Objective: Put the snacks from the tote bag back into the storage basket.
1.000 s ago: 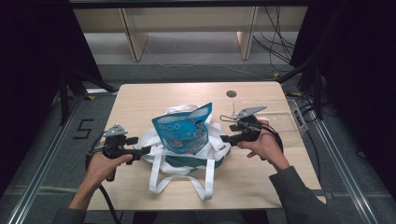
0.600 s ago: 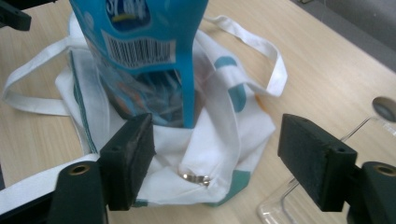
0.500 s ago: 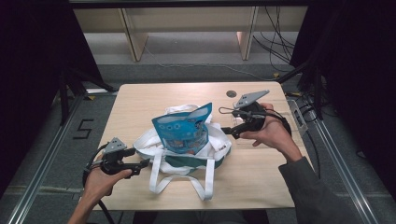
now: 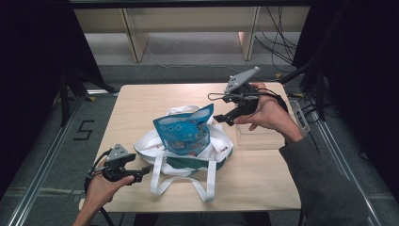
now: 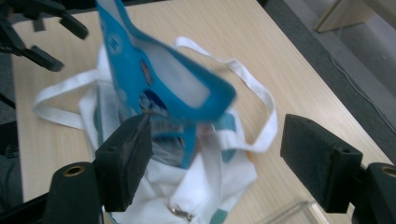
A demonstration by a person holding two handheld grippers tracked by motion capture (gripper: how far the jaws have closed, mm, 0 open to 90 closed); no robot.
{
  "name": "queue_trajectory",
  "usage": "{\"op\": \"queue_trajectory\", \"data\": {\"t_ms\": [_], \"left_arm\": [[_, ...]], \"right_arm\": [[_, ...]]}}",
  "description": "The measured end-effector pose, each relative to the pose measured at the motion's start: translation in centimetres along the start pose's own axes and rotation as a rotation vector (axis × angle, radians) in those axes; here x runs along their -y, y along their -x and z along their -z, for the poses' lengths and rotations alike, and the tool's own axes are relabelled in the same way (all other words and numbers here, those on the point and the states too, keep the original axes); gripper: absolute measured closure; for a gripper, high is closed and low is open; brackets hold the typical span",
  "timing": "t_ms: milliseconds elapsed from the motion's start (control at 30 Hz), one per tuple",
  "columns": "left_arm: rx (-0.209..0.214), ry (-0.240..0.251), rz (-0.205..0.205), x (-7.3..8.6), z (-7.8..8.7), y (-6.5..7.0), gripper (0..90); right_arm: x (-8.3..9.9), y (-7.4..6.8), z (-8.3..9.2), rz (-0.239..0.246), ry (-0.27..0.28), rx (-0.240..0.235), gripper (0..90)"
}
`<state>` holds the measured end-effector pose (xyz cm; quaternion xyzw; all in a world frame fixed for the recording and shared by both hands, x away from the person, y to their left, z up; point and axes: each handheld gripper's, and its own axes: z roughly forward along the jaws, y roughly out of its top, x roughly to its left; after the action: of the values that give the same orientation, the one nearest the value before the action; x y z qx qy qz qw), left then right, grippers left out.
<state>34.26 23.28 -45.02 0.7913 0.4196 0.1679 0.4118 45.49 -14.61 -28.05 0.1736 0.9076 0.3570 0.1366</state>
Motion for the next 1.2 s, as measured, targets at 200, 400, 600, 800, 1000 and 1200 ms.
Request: {"op": "queue_trajectory", "data": {"t_ms": [200, 400, 600, 800, 1000, 1200], "left_arm": [[0.005, -0.010, -0.005, 0.1, -0.1, -0.1, 21.6], [-0.002, -0.012, -0.002, 0.2, -0.1, -0.1, 21.7], [-0.008, -0.013, -0.021, 0.2, -0.1, -0.1, 22.1], [-0.007, -0.016, -0.009, 0.2, -0.1, 0.0, 22.2], [0.002, -0.030, -0.011, 0.2, -0.1, -0.1, 22.4], [-0.007, -0.015, -0.026, 0.3, -0.3, 0.0, 22.6]], "right_arm": [[-3.0, -1.2, -1.5, 0.071, -0.020, -0.066, 22.8], [-5.2, -2.2, -3.9, 0.131, -0.060, -0.112, 21.8], [-6.0, -3.1, -5.9, 0.150, -0.098, -0.148, 22.6], [-6.1, -3.1, -7.3, 0.172, -0.139, -0.162, 47.0], [-5.7, -2.7, -7.8, 0.166, -0.146, -0.183, 60.5], [-5.5, -2.4, -7.9, 0.178, -0.139, -0.191, 67.1]]}}
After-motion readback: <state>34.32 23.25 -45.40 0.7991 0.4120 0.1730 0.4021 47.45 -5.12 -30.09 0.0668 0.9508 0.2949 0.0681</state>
